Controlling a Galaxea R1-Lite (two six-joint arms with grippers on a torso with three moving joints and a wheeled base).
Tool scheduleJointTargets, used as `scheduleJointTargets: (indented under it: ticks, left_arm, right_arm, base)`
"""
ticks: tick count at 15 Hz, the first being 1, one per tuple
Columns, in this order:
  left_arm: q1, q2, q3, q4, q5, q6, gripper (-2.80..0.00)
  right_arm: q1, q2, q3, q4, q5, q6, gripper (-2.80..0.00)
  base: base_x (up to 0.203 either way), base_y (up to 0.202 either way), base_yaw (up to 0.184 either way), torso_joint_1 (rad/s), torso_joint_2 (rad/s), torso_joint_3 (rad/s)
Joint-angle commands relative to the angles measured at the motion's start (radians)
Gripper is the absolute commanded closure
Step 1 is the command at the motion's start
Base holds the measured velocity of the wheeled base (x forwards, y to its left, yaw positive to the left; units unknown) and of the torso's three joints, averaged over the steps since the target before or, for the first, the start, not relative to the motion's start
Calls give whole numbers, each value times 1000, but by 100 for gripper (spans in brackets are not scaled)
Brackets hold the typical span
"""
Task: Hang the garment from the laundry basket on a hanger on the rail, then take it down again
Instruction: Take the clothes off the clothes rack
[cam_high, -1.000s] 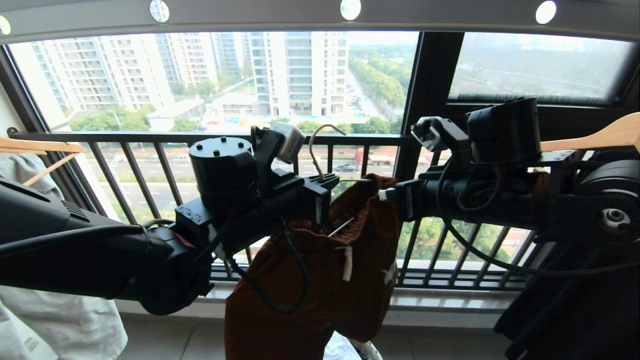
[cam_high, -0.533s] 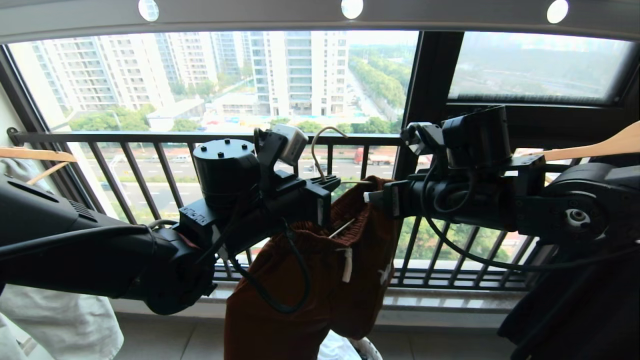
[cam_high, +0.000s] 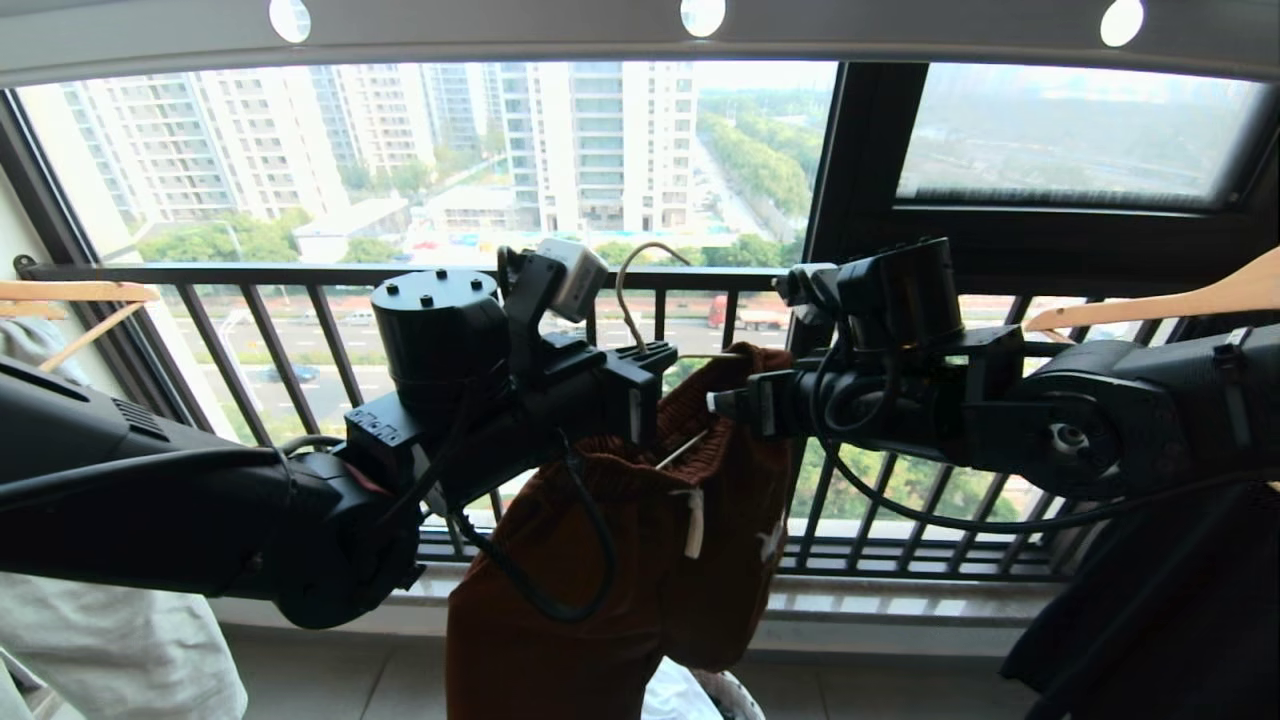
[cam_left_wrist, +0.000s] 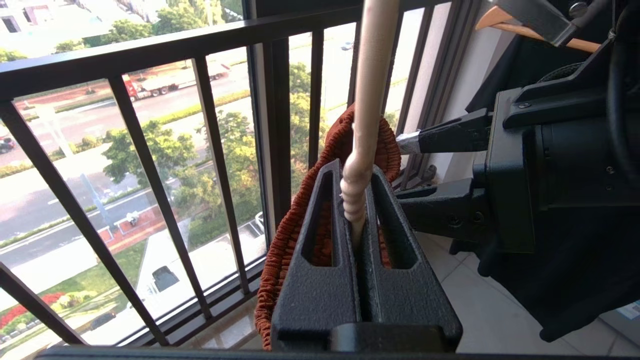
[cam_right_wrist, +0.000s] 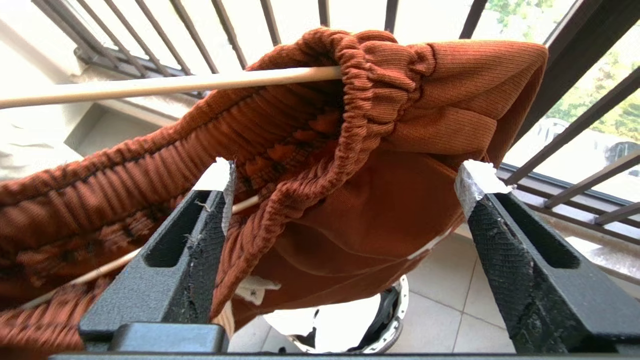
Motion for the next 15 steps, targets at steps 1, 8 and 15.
scheduleJointTargets:
  ticks: [1, 8, 15]
  left_arm:
    - [-1, -10, 2, -5, -1, 0, 0]
    - [1, -8, 1, -5, 2, 1, 0]
    - [13, 16, -6, -7, 7, 13, 0]
  right_arm:
    - [0, 35, -16, -21, -35, 16, -280]
    - [-3, 51, -23, -45, -66, 20, 0]
    - [-64, 32, -30, -47, -88, 9, 0]
  base:
    - [0, 0, 0, 0, 0, 0]
    - [0, 0, 0, 0, 0, 0]
    - [0, 0, 0, 0, 0, 0]
